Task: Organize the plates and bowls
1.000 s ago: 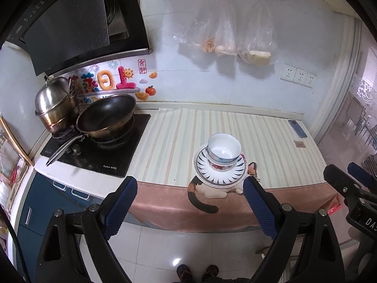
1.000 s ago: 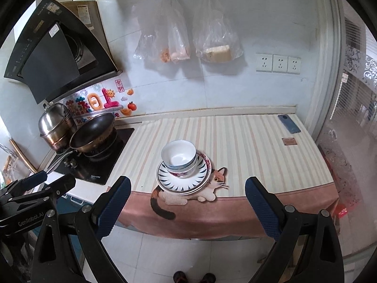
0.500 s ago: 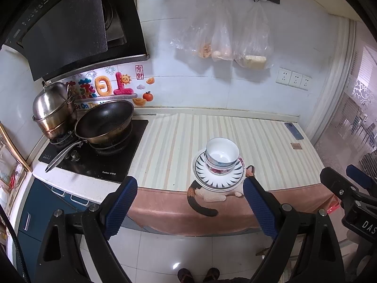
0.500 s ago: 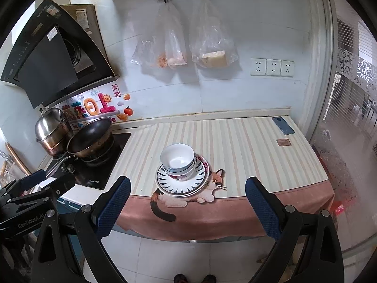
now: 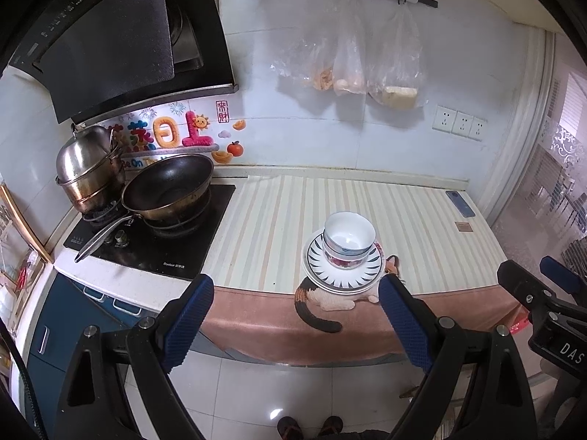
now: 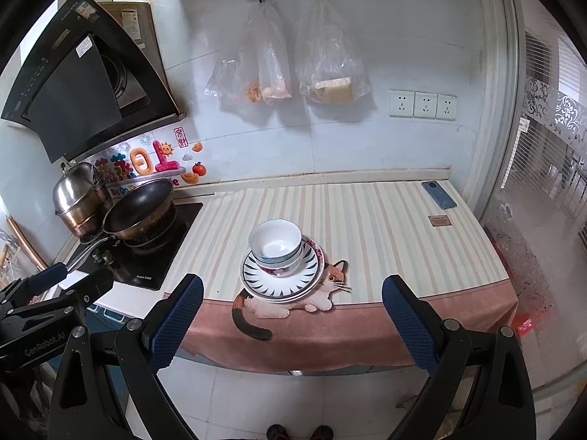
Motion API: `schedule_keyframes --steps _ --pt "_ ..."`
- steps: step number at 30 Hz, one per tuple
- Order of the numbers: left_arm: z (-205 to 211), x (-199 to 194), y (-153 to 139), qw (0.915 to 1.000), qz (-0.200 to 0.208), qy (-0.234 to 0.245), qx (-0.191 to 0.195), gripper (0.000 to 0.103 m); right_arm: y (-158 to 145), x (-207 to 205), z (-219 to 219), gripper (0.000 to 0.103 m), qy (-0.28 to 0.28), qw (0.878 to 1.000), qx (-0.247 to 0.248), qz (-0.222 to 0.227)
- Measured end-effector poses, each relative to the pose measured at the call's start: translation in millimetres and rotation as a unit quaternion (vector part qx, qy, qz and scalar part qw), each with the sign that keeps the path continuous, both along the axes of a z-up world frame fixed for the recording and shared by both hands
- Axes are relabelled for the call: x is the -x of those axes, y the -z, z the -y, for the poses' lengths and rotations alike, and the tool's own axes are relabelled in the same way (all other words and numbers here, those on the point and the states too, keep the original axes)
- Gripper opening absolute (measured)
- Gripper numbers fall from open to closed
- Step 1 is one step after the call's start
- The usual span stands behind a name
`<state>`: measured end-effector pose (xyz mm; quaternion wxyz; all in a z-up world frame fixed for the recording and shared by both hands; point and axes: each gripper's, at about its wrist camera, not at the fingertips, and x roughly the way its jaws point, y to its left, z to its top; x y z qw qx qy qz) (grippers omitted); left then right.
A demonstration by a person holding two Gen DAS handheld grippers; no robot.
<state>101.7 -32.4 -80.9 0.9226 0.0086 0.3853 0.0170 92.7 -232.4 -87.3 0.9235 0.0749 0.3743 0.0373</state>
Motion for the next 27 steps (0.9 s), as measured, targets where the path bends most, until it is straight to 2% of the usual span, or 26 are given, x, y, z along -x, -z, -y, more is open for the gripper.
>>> schedule_keyframes --steps 27 --pt "10 12 0 1.0 0.0 0.005 0.002 0.092 0 16 9 0.1 0.007 1.0 0.002 0.003"
